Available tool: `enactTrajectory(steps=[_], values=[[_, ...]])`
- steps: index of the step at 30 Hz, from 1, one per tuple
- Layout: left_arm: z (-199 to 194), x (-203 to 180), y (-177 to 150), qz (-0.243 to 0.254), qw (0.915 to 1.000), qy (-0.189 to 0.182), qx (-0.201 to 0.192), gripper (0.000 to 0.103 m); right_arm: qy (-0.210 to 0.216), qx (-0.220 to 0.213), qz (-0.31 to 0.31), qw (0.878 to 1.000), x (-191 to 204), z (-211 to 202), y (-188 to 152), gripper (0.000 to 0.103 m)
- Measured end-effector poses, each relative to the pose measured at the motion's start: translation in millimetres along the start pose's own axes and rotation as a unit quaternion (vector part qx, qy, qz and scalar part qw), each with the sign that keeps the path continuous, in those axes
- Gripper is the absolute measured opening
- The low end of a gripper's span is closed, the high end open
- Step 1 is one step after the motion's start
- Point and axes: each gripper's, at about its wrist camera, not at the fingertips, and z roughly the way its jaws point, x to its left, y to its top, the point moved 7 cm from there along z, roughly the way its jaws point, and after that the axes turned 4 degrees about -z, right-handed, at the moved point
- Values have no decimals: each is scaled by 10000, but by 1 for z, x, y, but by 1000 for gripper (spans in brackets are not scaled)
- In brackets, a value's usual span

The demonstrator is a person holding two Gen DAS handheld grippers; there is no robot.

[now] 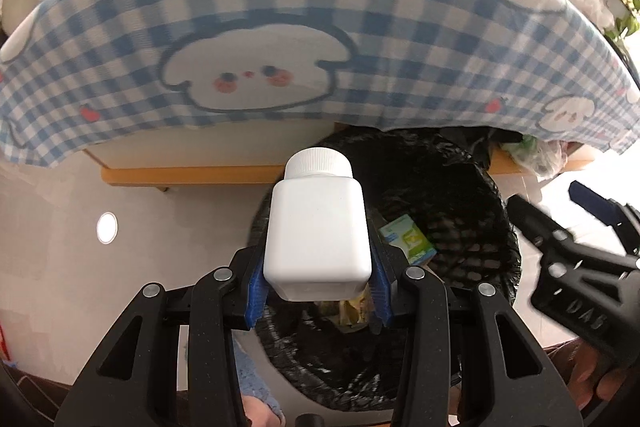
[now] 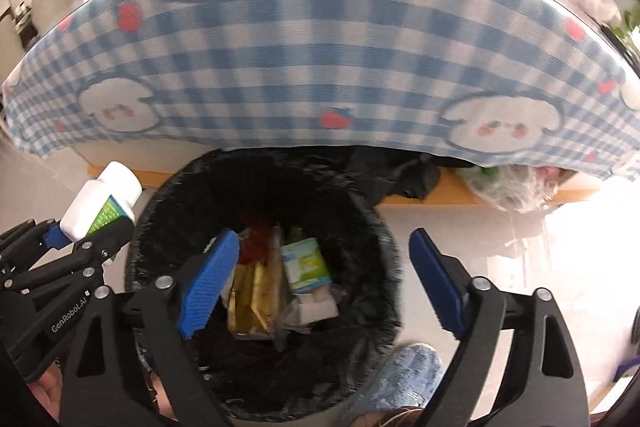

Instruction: Collect trash

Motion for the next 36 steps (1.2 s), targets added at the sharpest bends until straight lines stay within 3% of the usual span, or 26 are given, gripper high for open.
enactTrajectory(steps=[10, 12, 21, 26, 36], values=[[12, -33, -2, 326, 9993, -138, 101, 42, -356, 123, 469, 9982, -47, 5, -5, 91], [11, -37, -1, 404, 9992, -54, 29, 60, -358, 89, 433, 9984, -48, 5, -4, 91], [-23, -16, 27, 226, 9984, 191, -491, 91, -363, -154, 281, 9988, -35, -24, 20, 91], [-58, -3, 45, 55, 9969, 225, -754, 97, -200, -374, 269, 9987, -28, -52, 36, 91], [-142, 14, 62, -144, 9912, 290, -1286, 97, -106, -960, 164, 9952, -15, -127, 53, 95]])
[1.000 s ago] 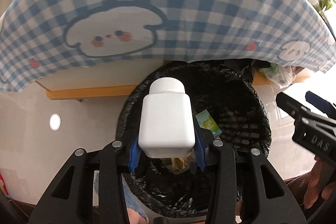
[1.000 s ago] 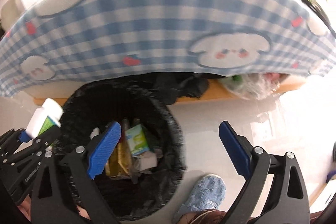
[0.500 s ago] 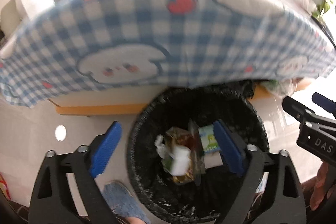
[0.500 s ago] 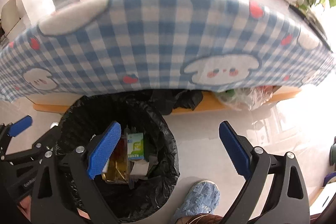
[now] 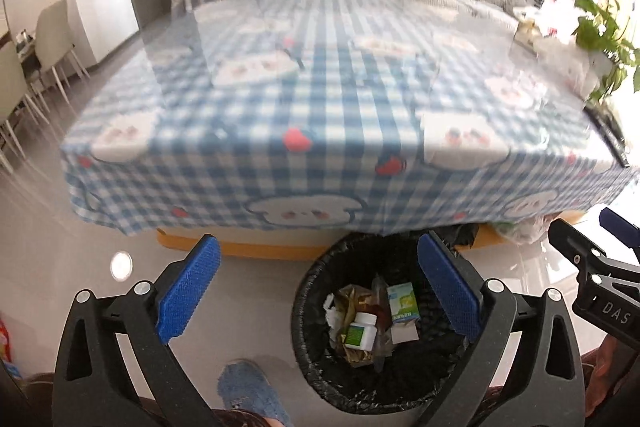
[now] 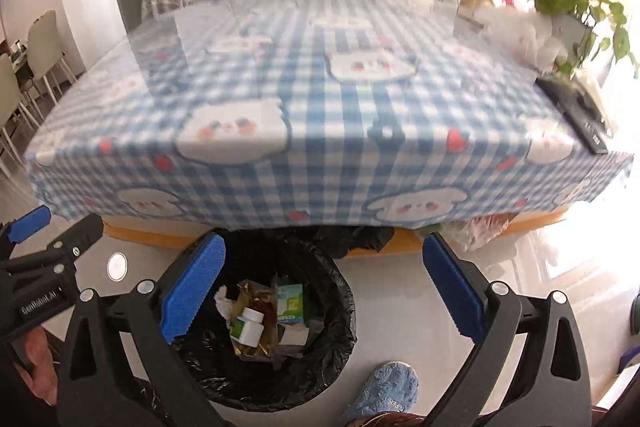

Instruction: Collect trash

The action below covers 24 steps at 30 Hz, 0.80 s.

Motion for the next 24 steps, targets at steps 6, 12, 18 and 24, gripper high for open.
enactTrajectory(steps=[6, 12, 18, 24], values=[[-34, 12, 7, -58, 9999, -7, -104, 97, -16, -221, -89, 9997, 8, -39, 6, 95], [-41, 13, 0, -2, 10000, -84, -9, 97, 21, -310, -136, 9994, 12, -55, -3, 95], [-42, 6, -5, 140, 9998, -132, -51, 97, 84, -254, -126, 9996, 15, -53, -5, 95], [-41, 2, -7, 193, 9997, -170, -31, 97, 106, -239, -73, 9996, 14, -50, -6, 95]])
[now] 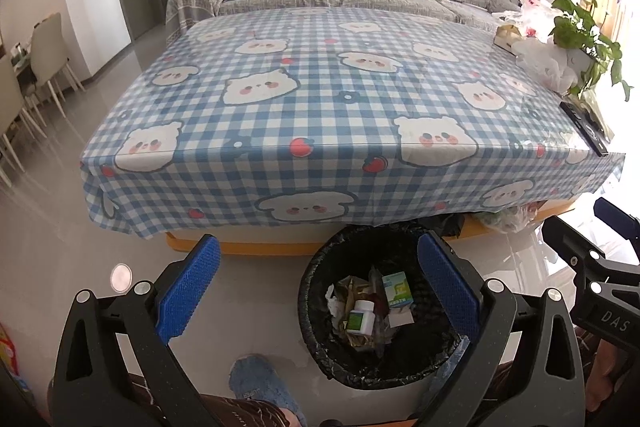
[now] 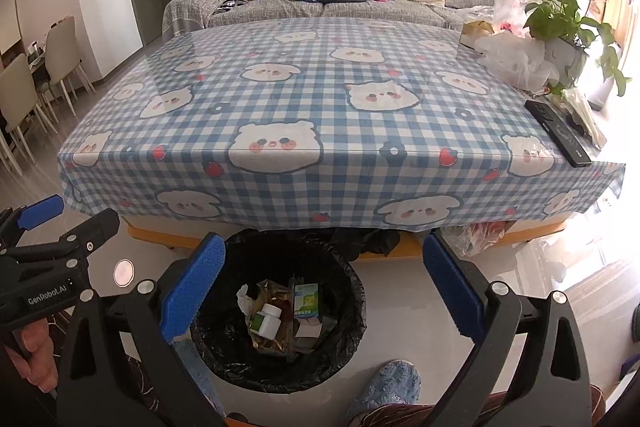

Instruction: Collect trash

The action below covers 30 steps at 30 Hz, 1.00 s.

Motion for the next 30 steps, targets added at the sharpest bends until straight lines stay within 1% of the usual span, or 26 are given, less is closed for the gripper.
enactTrajectory(steps=[30], values=[[5, -3, -3, -23, 10000, -35, 61, 97, -9, 36, 40, 10000, -1, 3, 0, 95]])
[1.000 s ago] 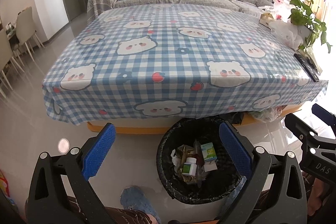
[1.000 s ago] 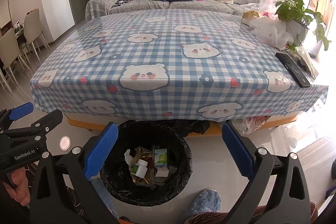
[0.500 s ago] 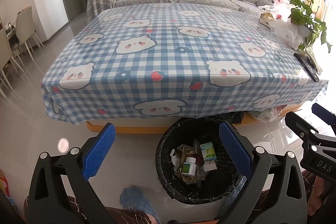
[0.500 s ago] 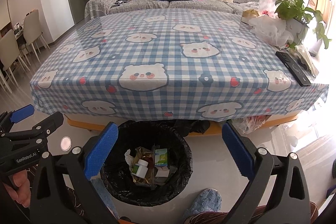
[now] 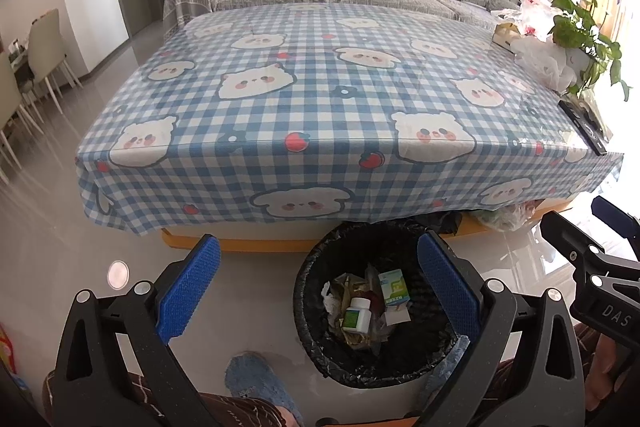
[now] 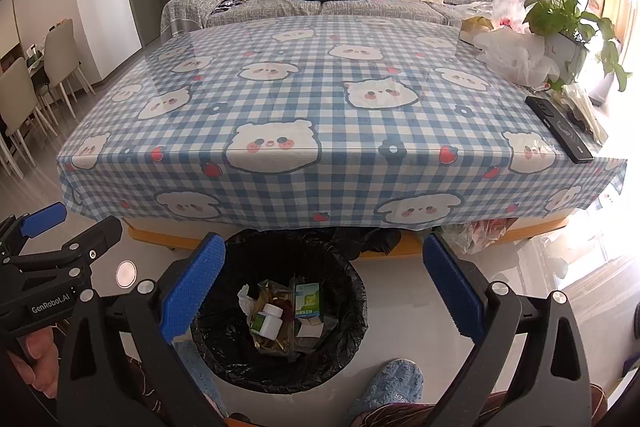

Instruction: Collect trash

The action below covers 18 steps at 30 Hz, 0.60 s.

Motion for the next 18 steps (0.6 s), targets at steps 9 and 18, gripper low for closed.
enactTrajectory(steps=[9, 18], values=[[0, -1, 0, -14, 10000, -6, -3, 97, 0, 1, 0, 10000, 0, 1, 0, 95], [0, -1, 0, -15, 10000, 2, -2, 97, 39, 15, 18, 10000, 2, 2, -1, 95]])
